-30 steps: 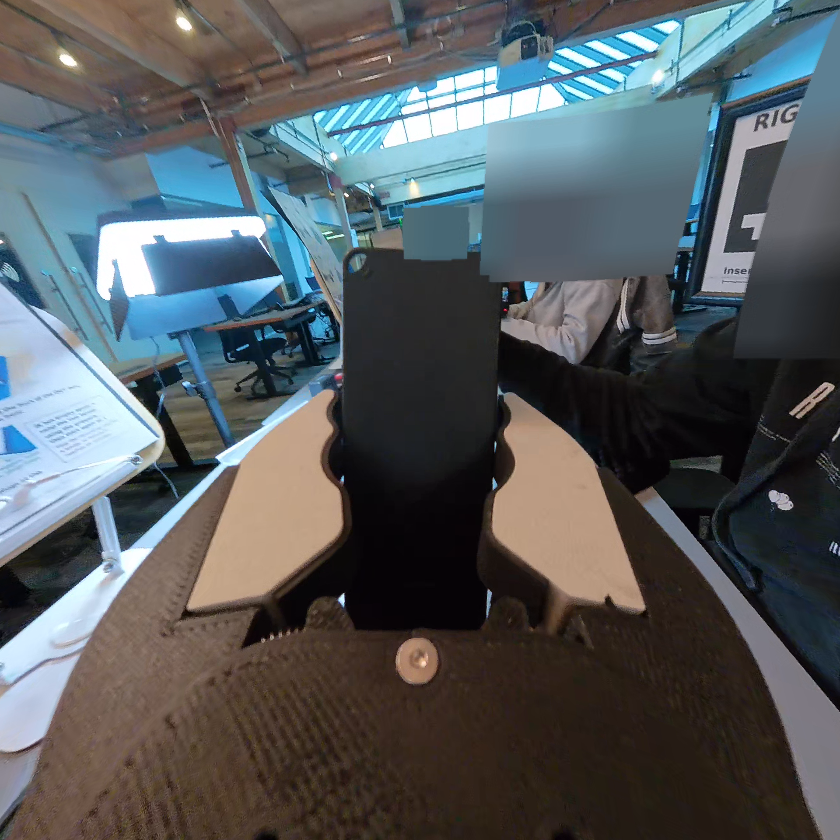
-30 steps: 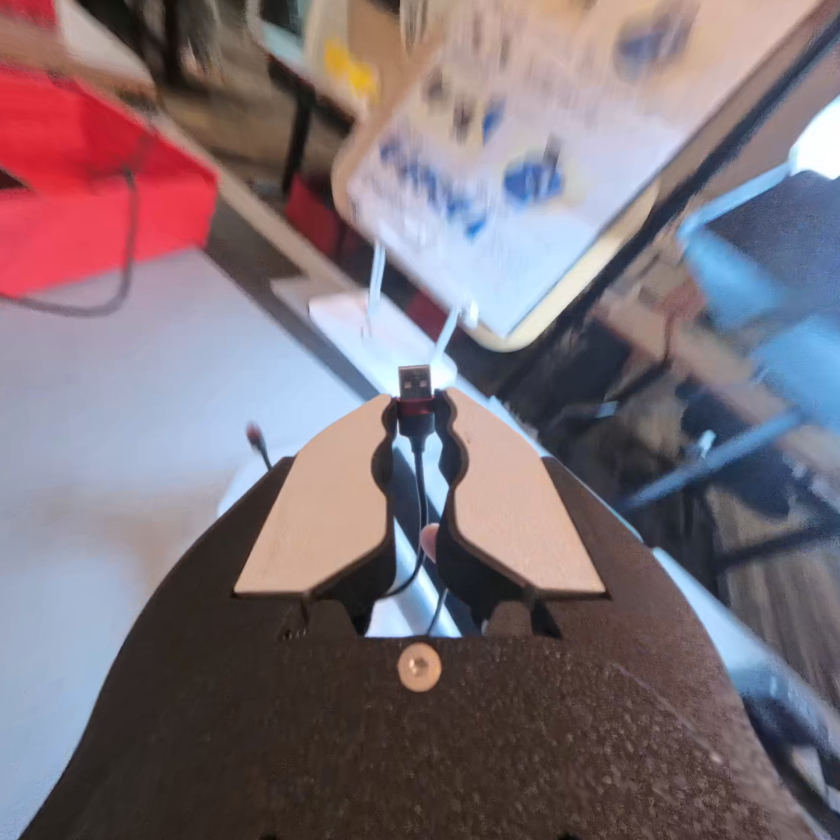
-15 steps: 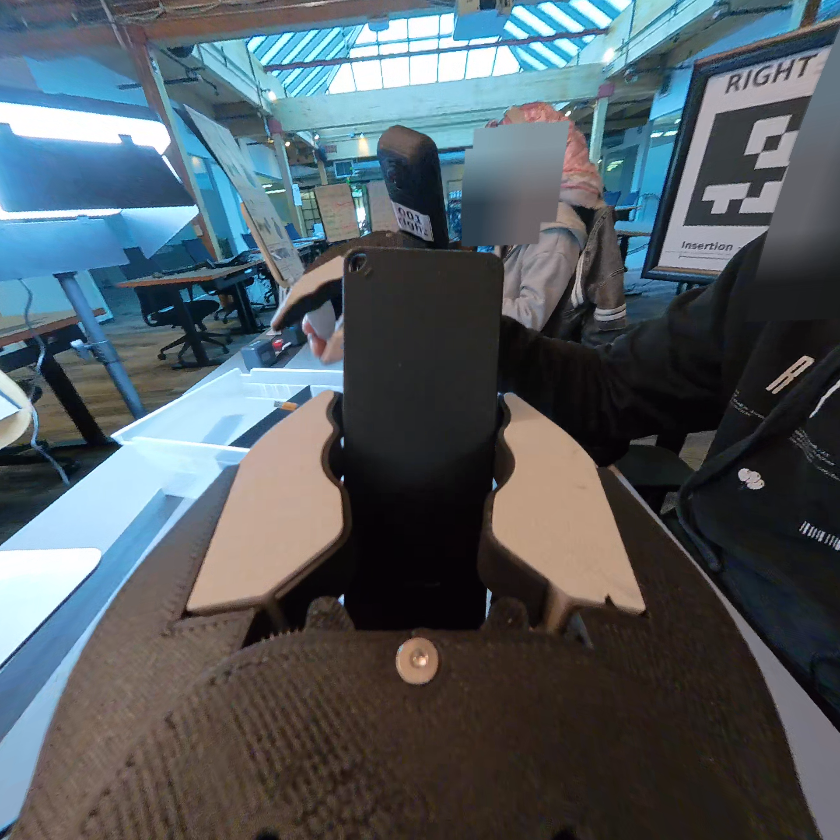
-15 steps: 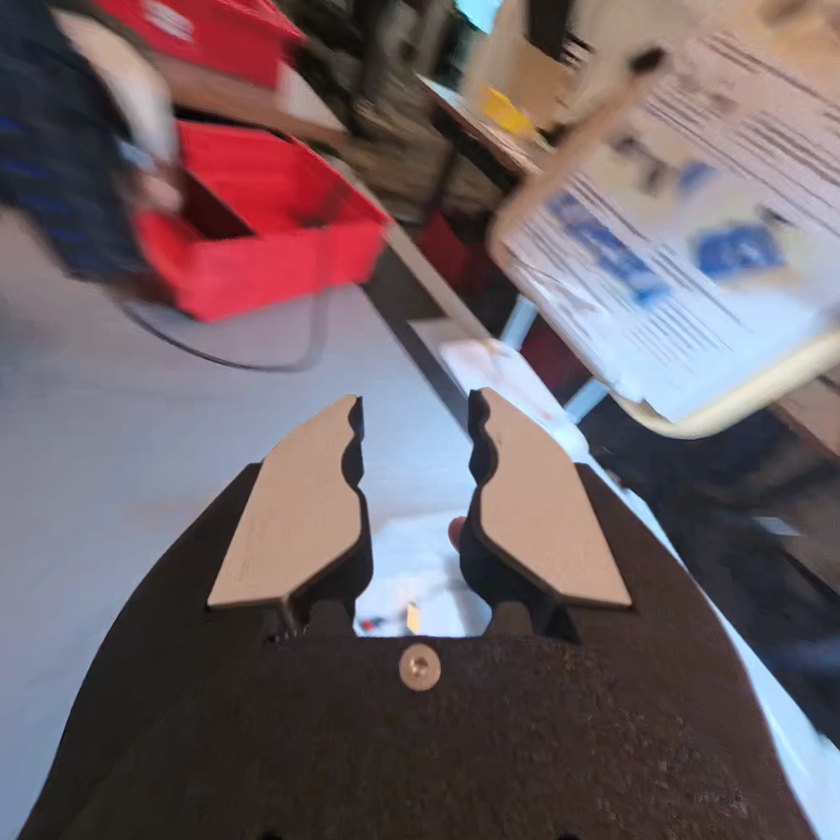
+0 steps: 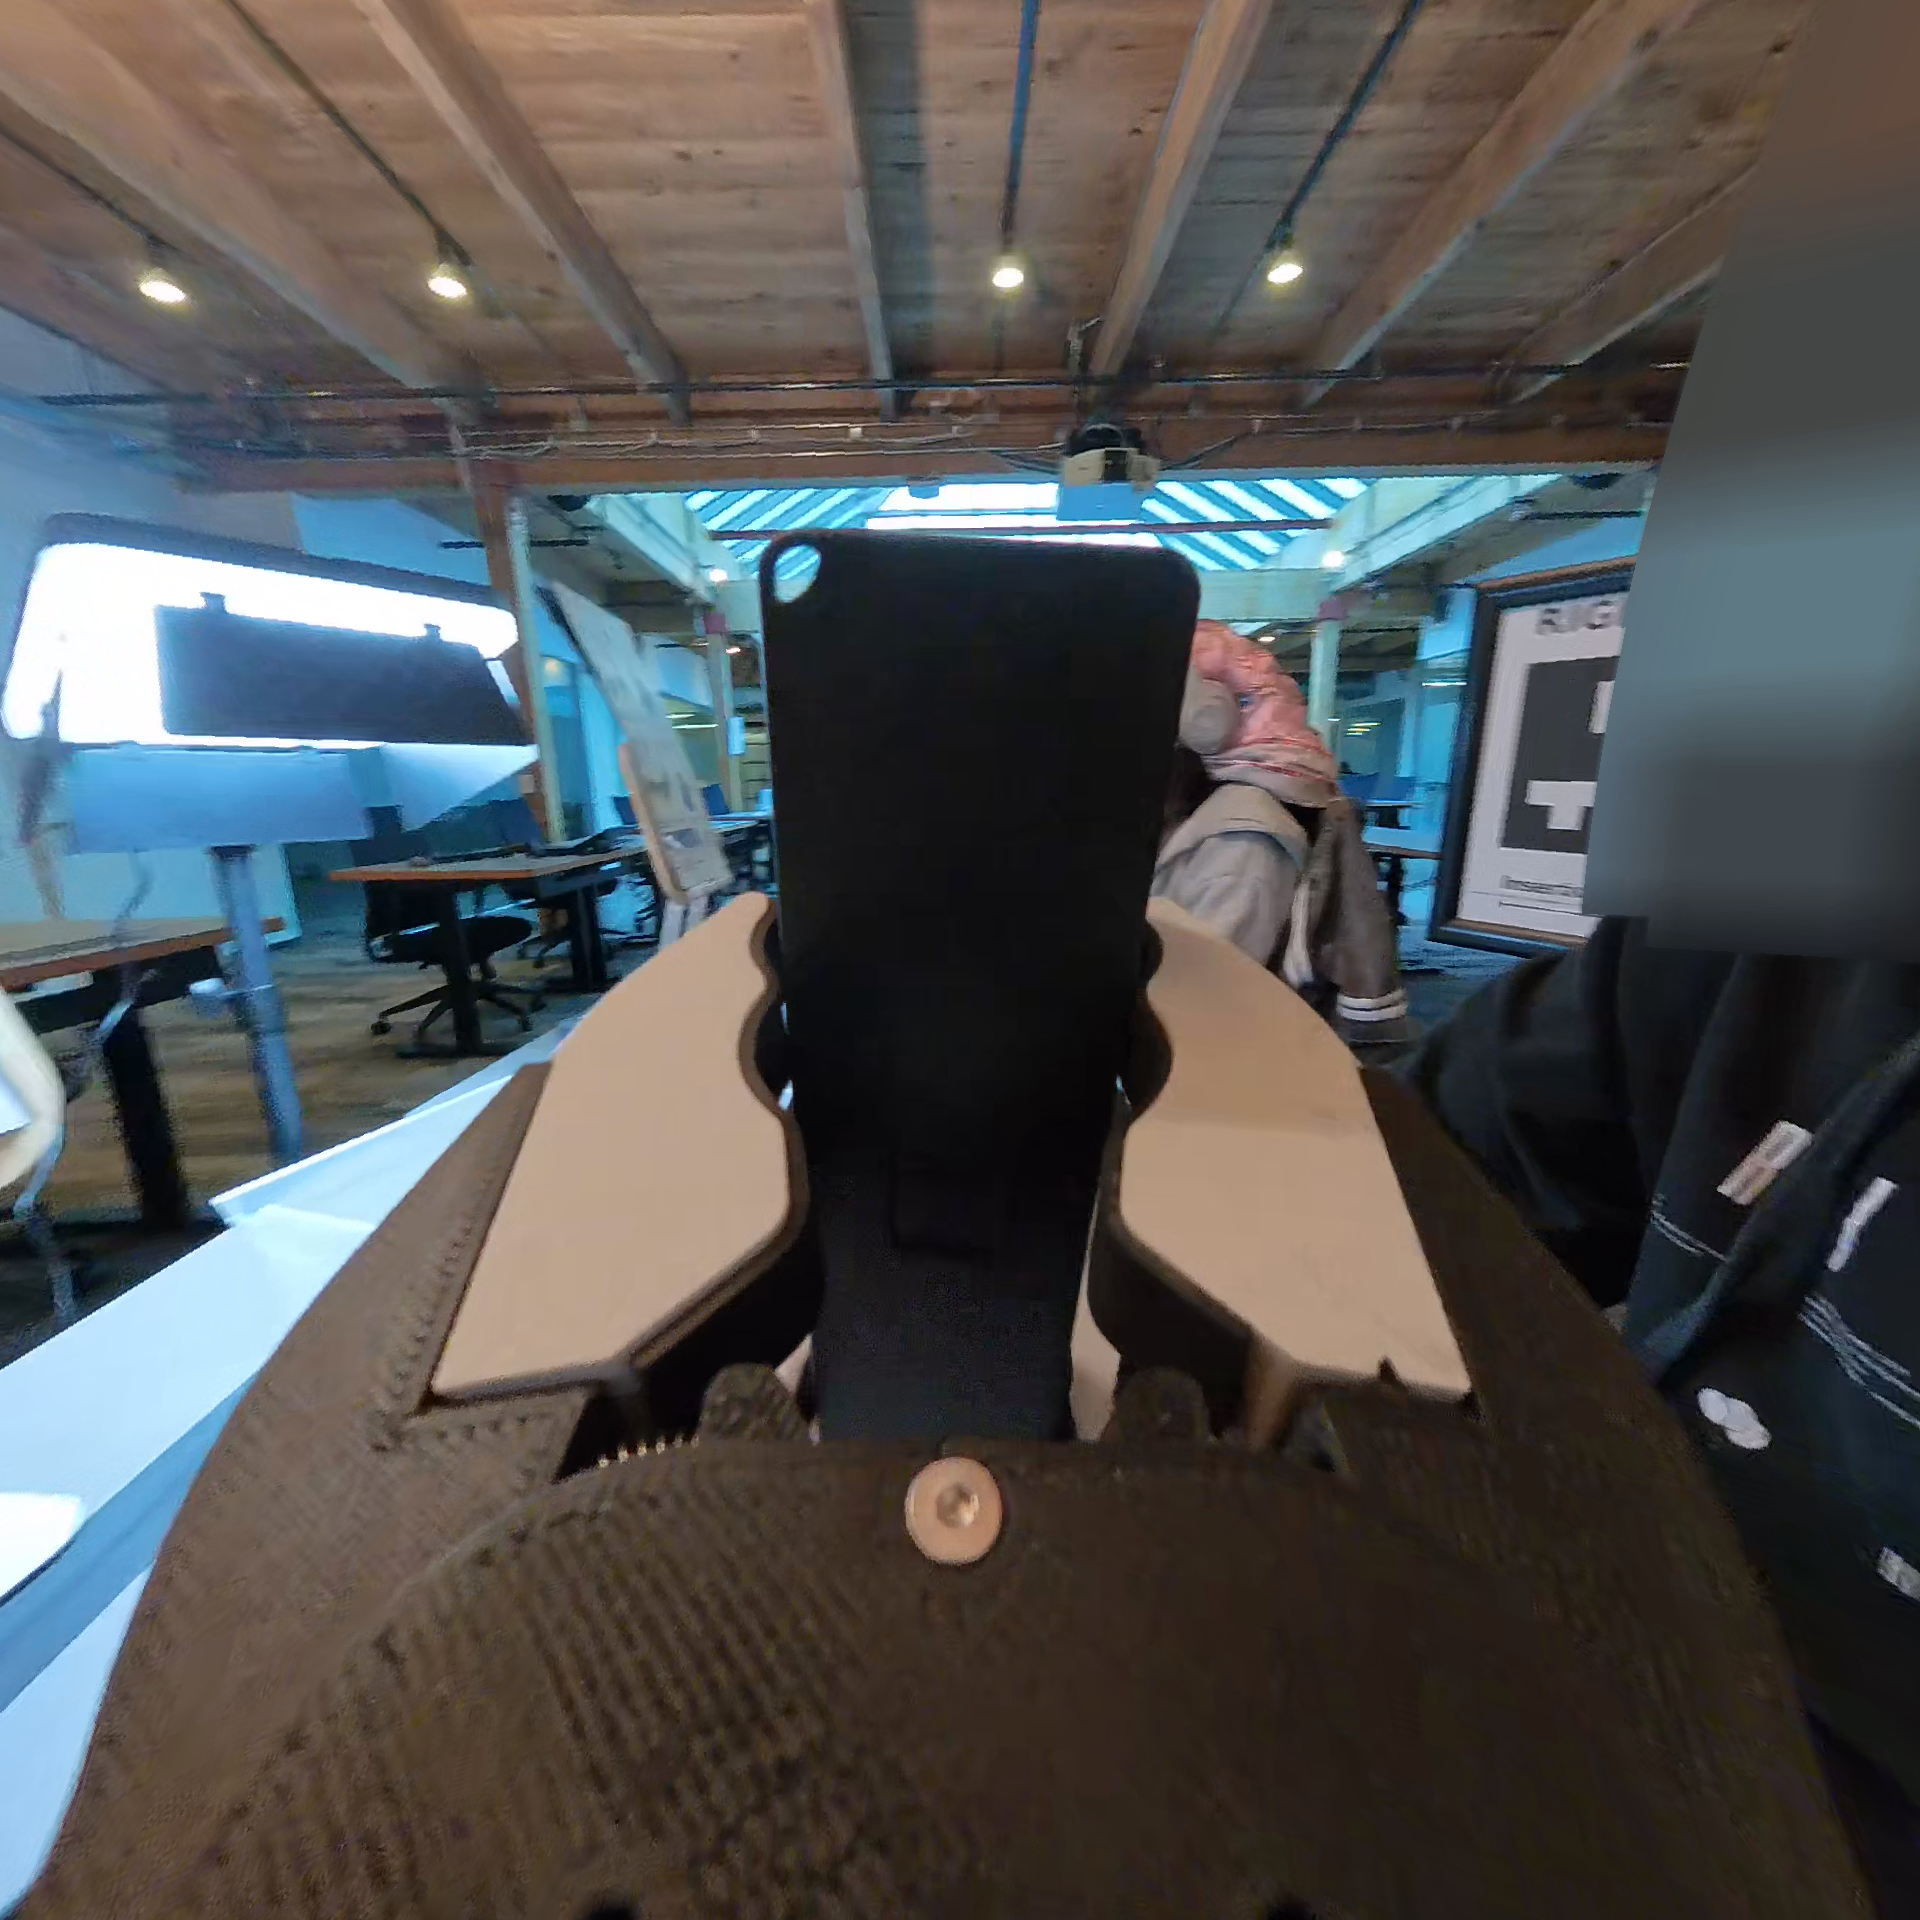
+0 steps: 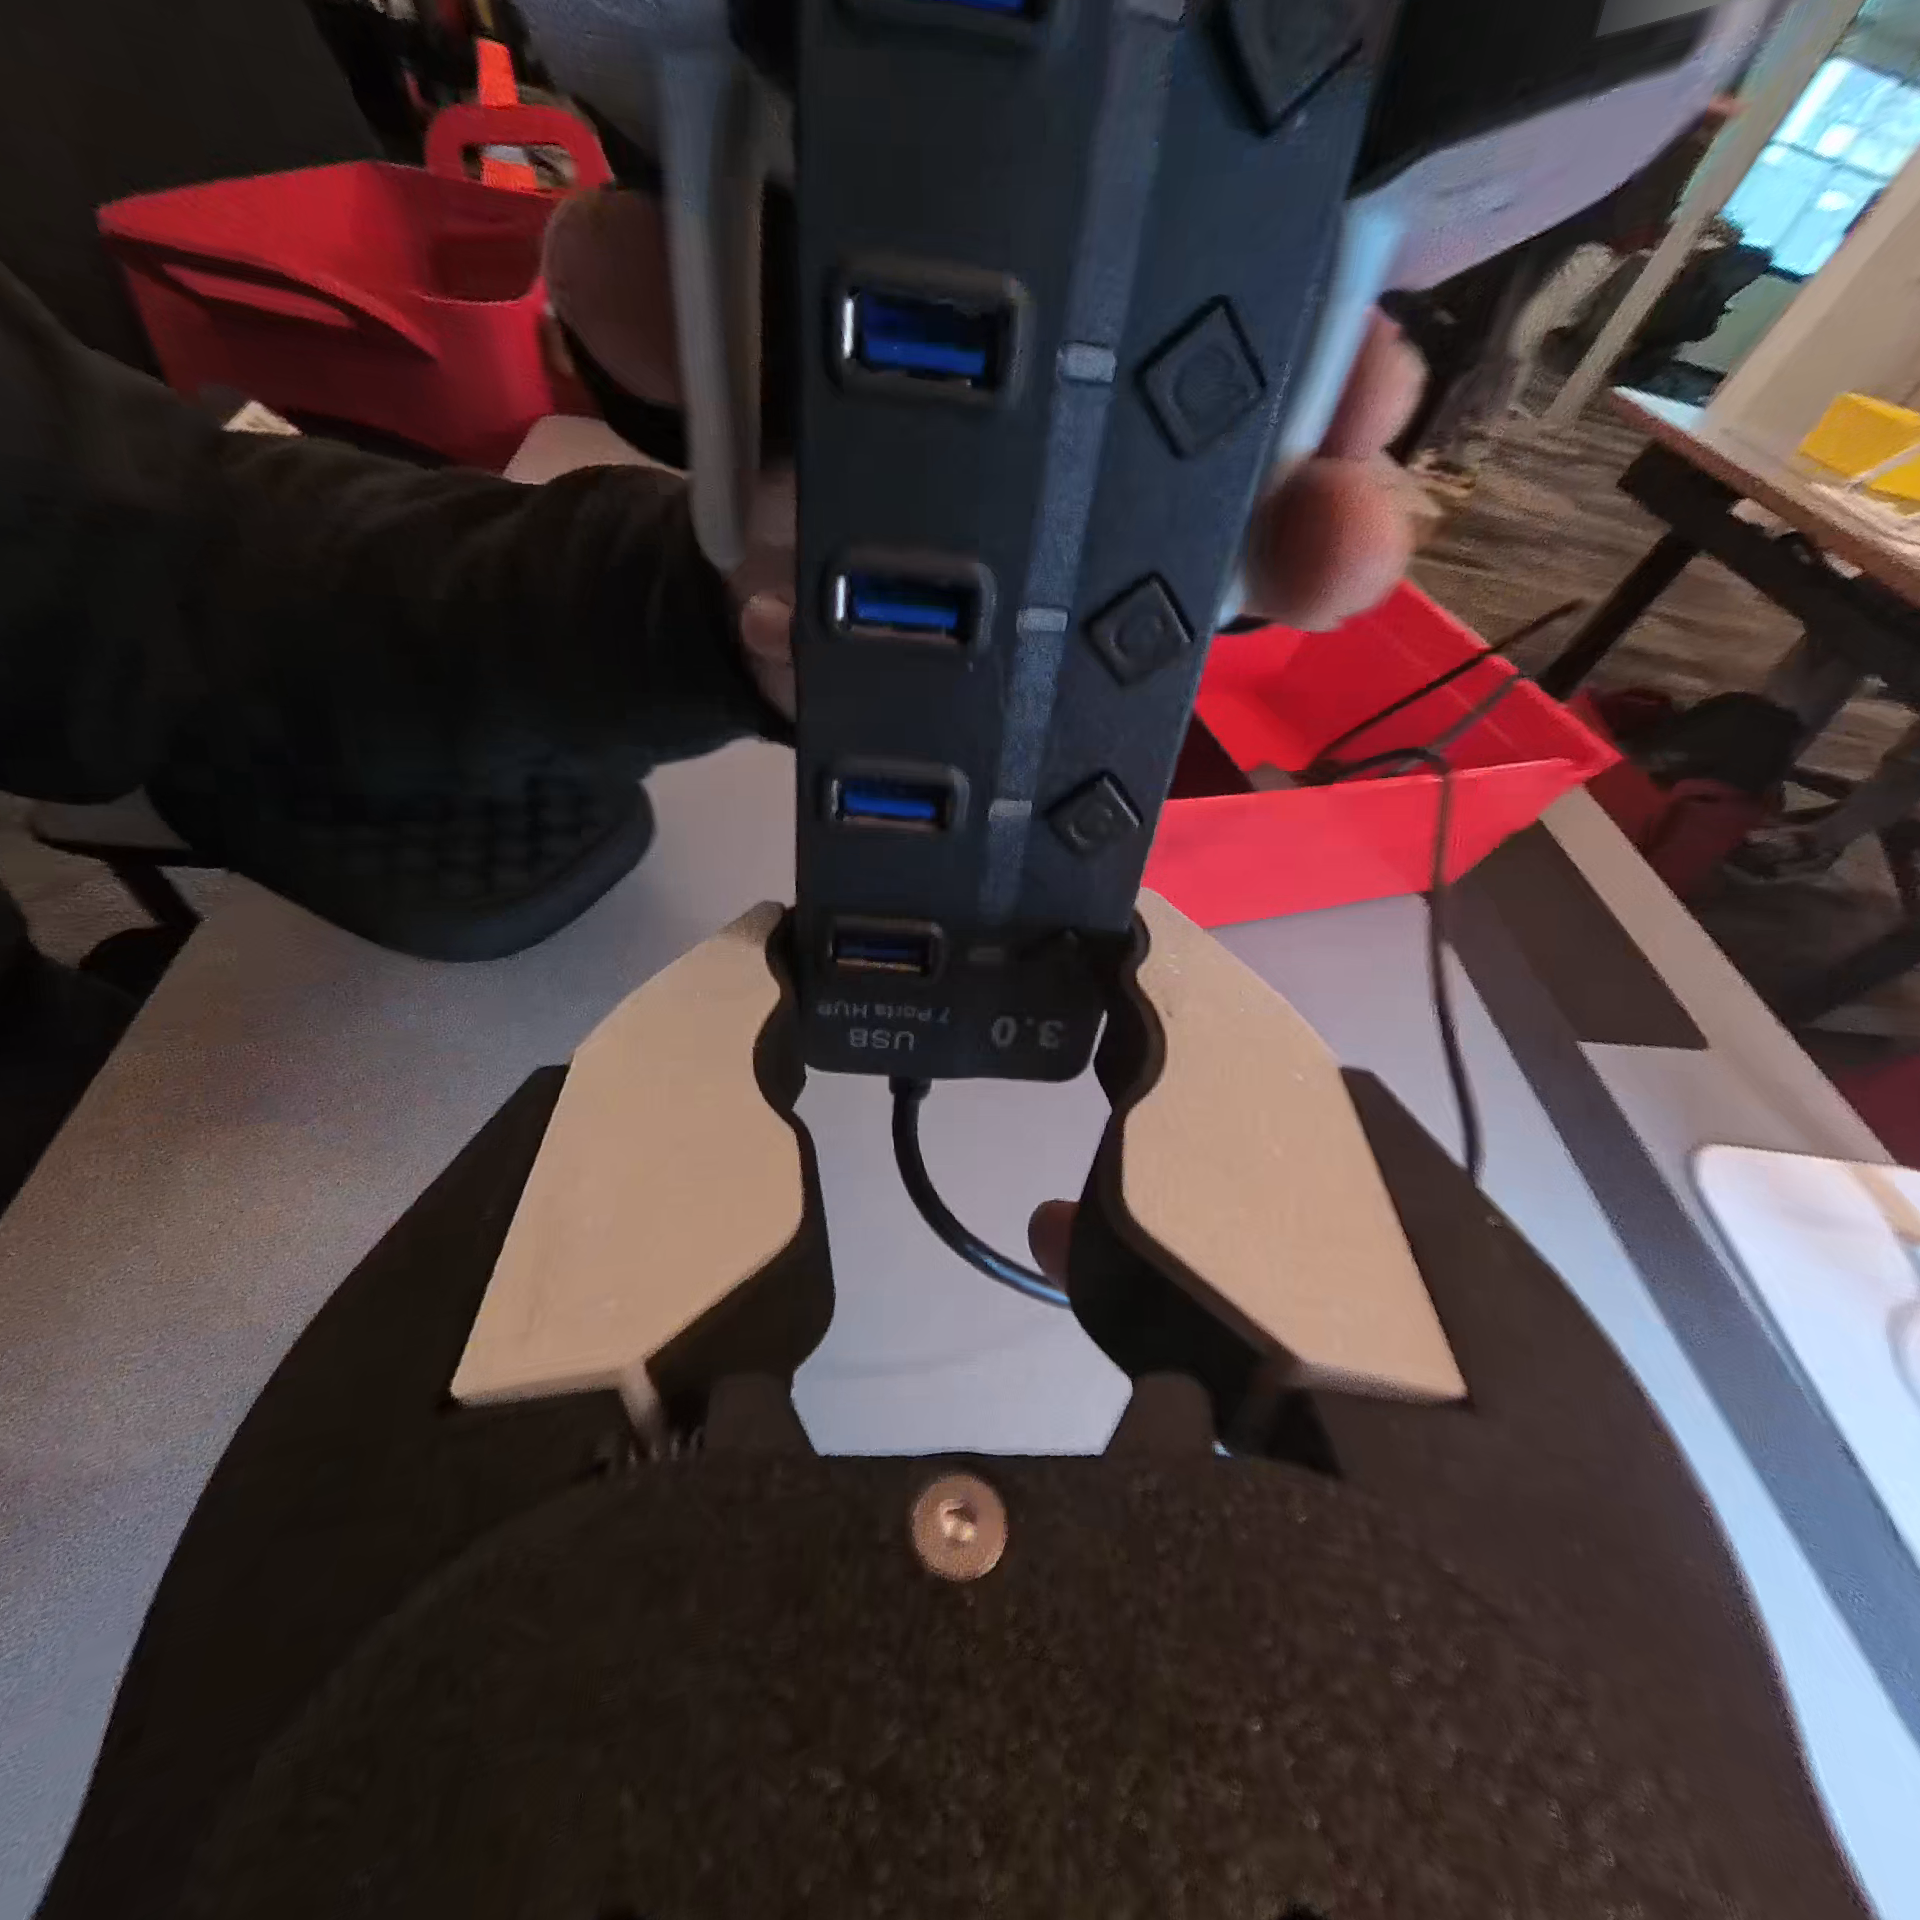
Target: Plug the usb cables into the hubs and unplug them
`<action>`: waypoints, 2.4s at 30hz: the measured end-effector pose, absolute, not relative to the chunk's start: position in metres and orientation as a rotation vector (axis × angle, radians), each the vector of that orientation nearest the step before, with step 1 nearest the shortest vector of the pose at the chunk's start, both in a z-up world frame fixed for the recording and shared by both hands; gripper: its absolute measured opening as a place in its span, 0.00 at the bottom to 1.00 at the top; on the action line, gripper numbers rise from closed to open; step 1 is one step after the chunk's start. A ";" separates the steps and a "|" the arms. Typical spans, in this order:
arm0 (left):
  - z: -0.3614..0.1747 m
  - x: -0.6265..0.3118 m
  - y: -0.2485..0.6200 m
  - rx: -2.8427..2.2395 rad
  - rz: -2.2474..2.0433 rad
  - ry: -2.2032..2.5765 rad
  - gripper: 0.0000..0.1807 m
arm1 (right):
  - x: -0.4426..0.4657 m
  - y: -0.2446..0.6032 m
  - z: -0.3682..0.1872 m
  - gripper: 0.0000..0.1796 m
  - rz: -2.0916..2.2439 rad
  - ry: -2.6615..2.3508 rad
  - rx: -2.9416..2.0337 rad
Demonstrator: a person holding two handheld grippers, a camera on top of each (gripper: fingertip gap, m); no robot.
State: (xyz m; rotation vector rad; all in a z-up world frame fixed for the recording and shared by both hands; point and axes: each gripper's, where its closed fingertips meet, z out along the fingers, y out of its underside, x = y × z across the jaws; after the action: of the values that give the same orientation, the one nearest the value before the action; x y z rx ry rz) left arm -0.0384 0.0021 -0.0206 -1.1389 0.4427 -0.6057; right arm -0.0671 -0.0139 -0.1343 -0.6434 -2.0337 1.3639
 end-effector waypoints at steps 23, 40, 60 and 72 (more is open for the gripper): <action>-0.183 -0.278 0.018 -2.338 1.068 0.679 0.15 | 0.013 0.093 -0.007 0.30 1.281 -1.671 -0.573; 0.151 -0.242 0.011 -1.763 1.366 0.496 0.00 | -0.001 0.129 0.016 0.30 1.311 -1.388 -0.734; 0.025 -0.129 0.061 -2.130 0.614 0.820 0.00 | -0.007 0.109 -0.044 0.31 1.151 -1.790 -0.759; -0.118 -0.045 0.069 -2.047 -0.225 0.622 0.00 | -0.021 0.064 -0.208 0.30 0.563 -2.519 -0.723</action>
State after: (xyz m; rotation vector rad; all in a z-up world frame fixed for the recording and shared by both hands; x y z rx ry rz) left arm -0.0449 0.0694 -0.1182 -2.0470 0.6223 -0.2255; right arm -0.0206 0.0639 -0.2076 -0.7232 -2.5191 0.5633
